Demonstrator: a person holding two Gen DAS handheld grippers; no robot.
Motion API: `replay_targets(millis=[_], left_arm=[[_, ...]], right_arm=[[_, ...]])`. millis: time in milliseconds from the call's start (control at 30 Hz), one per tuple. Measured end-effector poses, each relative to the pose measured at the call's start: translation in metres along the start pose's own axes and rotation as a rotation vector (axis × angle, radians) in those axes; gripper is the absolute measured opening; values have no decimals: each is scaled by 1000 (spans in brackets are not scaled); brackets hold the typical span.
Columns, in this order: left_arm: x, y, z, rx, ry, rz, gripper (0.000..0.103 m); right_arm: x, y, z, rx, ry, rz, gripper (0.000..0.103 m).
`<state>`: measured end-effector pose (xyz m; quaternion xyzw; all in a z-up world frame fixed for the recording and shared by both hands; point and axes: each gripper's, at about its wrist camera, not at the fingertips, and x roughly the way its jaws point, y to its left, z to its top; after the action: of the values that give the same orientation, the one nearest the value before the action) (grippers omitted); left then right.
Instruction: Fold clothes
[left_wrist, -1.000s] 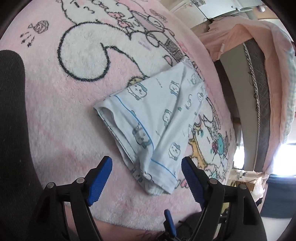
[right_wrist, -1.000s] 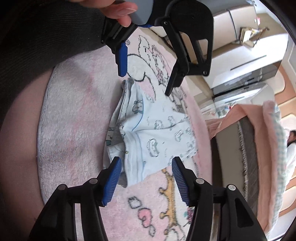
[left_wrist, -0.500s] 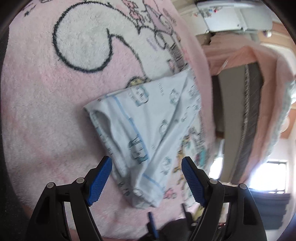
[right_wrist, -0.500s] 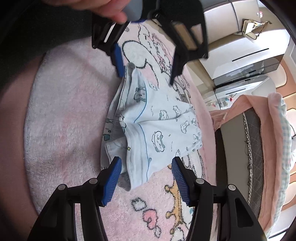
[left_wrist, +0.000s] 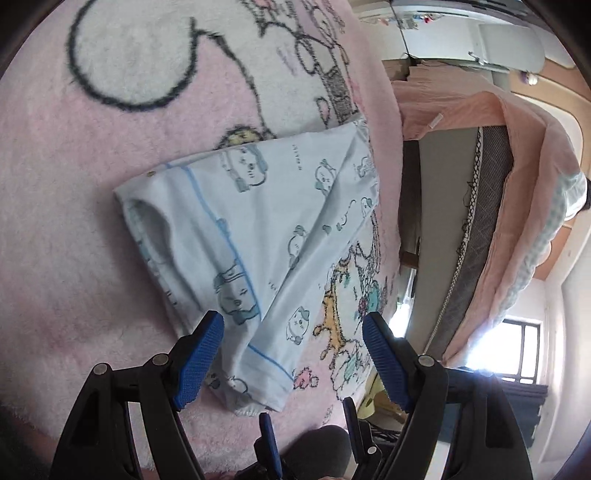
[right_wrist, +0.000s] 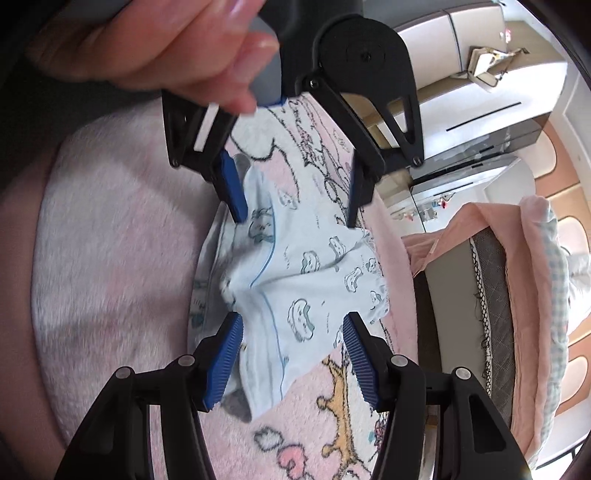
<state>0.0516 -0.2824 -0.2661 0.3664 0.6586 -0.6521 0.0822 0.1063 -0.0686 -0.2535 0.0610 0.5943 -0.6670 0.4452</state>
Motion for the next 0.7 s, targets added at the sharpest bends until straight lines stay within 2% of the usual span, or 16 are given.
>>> replay_targets(millis=[67,267,700], left_arm=[[4,2,3,-2,10,30,77],[7,27,5,-102,32,59,77],[9,30,14,-133,41,21,77]], right_arm=[[6,2,2,-9,3,10,56],[15,9,4,-13,-4,77,56],[30,12,6,-43,13,2,56]])
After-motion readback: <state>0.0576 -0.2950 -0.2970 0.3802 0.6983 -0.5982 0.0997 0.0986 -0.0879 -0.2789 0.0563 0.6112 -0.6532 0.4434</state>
